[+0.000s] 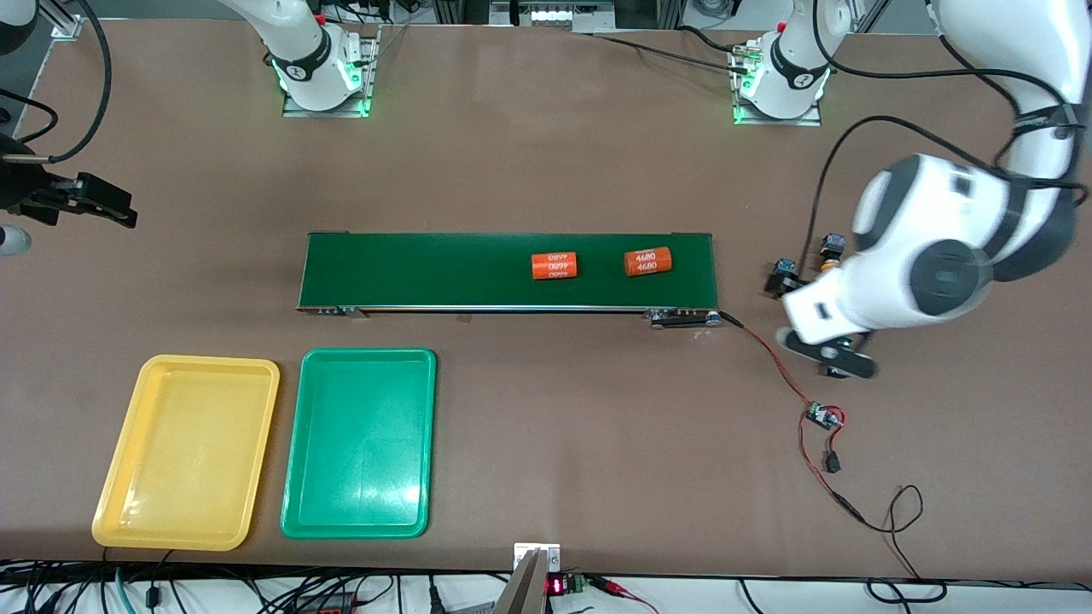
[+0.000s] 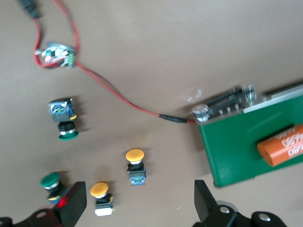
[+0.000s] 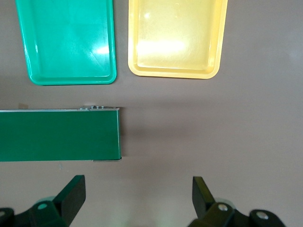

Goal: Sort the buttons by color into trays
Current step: 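Grasp a green-capped button with the left gripper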

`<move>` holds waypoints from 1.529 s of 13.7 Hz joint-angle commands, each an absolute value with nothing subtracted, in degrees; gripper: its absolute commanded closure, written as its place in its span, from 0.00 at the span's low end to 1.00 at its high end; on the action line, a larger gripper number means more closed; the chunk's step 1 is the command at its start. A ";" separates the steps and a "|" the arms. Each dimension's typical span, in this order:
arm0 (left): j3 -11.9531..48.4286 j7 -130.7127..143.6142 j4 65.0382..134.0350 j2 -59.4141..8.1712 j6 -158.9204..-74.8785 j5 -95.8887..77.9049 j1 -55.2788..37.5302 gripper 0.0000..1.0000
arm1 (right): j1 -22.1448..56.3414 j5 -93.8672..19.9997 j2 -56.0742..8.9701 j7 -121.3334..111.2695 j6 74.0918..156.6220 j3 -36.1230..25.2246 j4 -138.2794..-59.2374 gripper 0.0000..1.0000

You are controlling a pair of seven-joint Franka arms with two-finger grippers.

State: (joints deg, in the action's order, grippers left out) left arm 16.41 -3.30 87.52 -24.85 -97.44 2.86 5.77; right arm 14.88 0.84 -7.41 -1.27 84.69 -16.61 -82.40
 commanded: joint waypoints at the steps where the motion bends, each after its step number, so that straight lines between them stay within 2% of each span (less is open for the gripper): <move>1: 5.48 -2.37 94.37 -20.84 -103.42 -3.34 0.63 0.00 | 14.68 0.79 -10.09 -1.14 84.99 -16.52 -81.04 0.00; 2: 2.58 -2.46 98.40 -19.44 -107.62 -3.25 -0.78 0.00 | 14.76 0.79 -10.46 -1.23 85.43 -16.44 -80.86 0.00; 5: -1.13 -2.72 111.94 -14.95 -123.79 -0.98 -2.81 0.00 | 14.68 0.88 -10.81 -1.93 86.39 -16.44 -80.51 0.00; 8: -1.67 -2.99 120.21 -16.69 -138.37 4.64 -2.90 0.00 | 14.68 0.62 -10.55 -2.02 86.92 -16.44 -80.51 0.00; 9: -3.32 -3.51 121.28 -18.27 -143.91 5.35 -2.90 0.00 | 14.68 0.62 -10.20 -2.02 86.84 -16.44 -80.51 0.00; 13: -4.39 -5.27 120.32 -25.90 -155.54 5.19 -3.16 0.00 | 14.24 0.70 -9.76 -2.11 87.01 -17.05 -80.42 0.00; 16: -4.48 -5.27 117.70 -30.66 -158.20 4.92 -2.99 0.01 | 12.14 0.44 -8.35 -2.28 88.42 -16.18 -80.51 0.00; 18: -4.66 -5.27 117.16 -32.34 -158.20 5.01 -2.99 0.19 | 6.54 -1.57 -8.35 -3.77 88.77 -12.06 -80.68 0.00; 20: -4.66 -5.19 117.16 -32.43 -158.20 5.10 -2.90 0.60 | 5.36 -1.67 -7.74 -5.36 89.12 -10.28 -80.86 0.00; 21: -4.66 -5.19 117.16 -32.26 -158.12 5.10 -2.90 0.74 | 5.71 -1.32 -7.56 -5.27 89.21 -10.37 -80.86 0.00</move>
